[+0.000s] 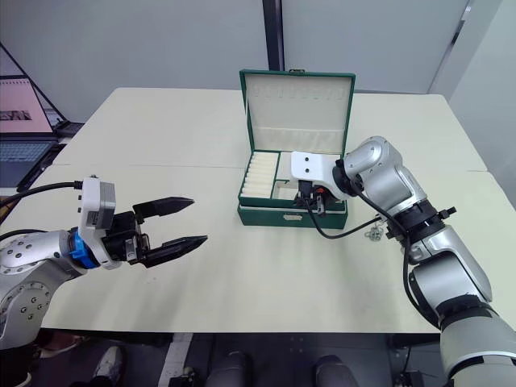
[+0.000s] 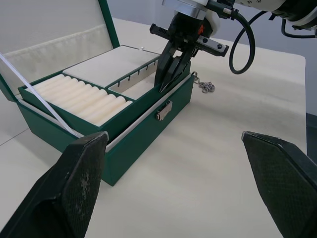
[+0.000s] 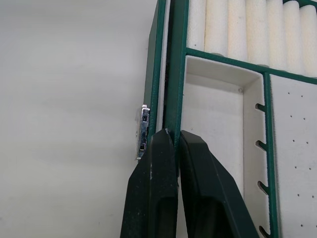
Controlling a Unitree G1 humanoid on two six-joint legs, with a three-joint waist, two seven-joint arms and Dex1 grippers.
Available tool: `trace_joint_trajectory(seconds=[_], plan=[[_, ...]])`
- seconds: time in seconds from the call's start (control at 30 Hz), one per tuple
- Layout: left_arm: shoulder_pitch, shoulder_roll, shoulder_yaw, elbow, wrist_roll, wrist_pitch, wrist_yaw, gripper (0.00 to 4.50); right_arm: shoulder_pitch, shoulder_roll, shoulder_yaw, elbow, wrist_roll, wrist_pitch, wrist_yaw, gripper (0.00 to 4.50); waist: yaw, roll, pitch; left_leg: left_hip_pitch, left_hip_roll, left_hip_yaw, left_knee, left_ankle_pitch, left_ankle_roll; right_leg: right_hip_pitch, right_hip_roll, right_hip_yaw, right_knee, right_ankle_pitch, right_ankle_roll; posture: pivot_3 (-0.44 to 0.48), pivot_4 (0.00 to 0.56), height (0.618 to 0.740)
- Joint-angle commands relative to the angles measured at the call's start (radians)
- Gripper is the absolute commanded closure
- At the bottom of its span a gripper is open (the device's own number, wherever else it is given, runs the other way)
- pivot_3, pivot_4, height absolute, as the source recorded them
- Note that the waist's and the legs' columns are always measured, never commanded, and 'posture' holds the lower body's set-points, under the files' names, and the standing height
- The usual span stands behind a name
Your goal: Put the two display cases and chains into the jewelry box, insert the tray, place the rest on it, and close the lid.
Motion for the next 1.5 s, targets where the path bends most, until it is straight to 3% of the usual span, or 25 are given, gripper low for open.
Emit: trace_joint_trajectory(seconds=[0.03, 0.37, 0.5, 0.63, 0.9, 1.5], plan=[[-0.01, 0.008, 0.014, -0.006, 0.0, -0.014, 0.003, 0.0, -0.016, -0.008, -0.043, -0.032, 0.015, 0.003, -0.008, 4.2, 0.0, 0.0, 0.0, 0.0, 0.0, 0.0, 0.0, 0.0, 0.0, 0.0, 0.0, 0.0, 0.0, 0.0, 0.0, 0.0, 0.15, 0.74], [-0.015, 0.003, 0.008, -0.003, 0.003, -0.02, 0.0, 0.0, -0.033, -0.019, -0.06, -0.025, 0.011, -0.013, -0.039, 1.77, 0.0, 0.0, 0.0, 0.0, 0.0, 0.0, 0.0, 0.0, 0.0, 0.0, 0.0, 0.0, 0.0, 0.0, 0.0, 0.0, 0.15, 0.74], [-0.019, 0.002, 0.005, -0.001, 0.003, -0.022, -0.001, 0.0, -0.065, 0.003, -0.108, 0.022, 0.031, 0.022, -0.082, 1.77, 0.0, 0.0, 0.0, 0.0, 0.0, 0.0, 0.0, 0.0, 0.0, 0.0, 0.0, 0.0, 0.0, 0.0, 0.0, 0.0, 0.15, 0.74], [-0.023, 0.001, 0.009, 0.003, 0.002, -0.022, -0.002, 0.0, -0.07, 0.07, -0.215, 0.102, 0.107, 0.061, -0.169, 2.45, -0.001, 0.0, 0.0, 0.0, 0.0, 0.0, -0.001, 0.0, 0.0, 0.0, 0.0, 0.0, 0.0, 0.0, 0.0, 0.0, 0.15, 0.74], [-0.028, 0.005, 0.018, 0.014, -0.002, -0.019, -0.003, 0.0, -0.034, 0.13, -0.285, 0.253, 0.135, 0.003, -0.29, 4.49, -0.003, -0.001, 0.0, 0.0, 0.0, 0.0, -0.006, 0.0, 0.0, 0.0, 0.0, 0.0, 0.0, 0.0, 0.0, 0.0, 0.15, 0.74], [-0.043, -0.003, -0.008, 0.017, 0.002, -0.017, -0.004, 0.0, 0.011, 0.169, -0.249, 0.411, 0.073, -0.1, -0.379, 4.49, -0.02, -0.001, 0.0, 0.0, 0.0, 0.0, -0.007, 0.0, -0.001, 0.0, 0.0, 0.0, 0.0, 0.0, 0.0, 0.0, 0.15, 0.74]])
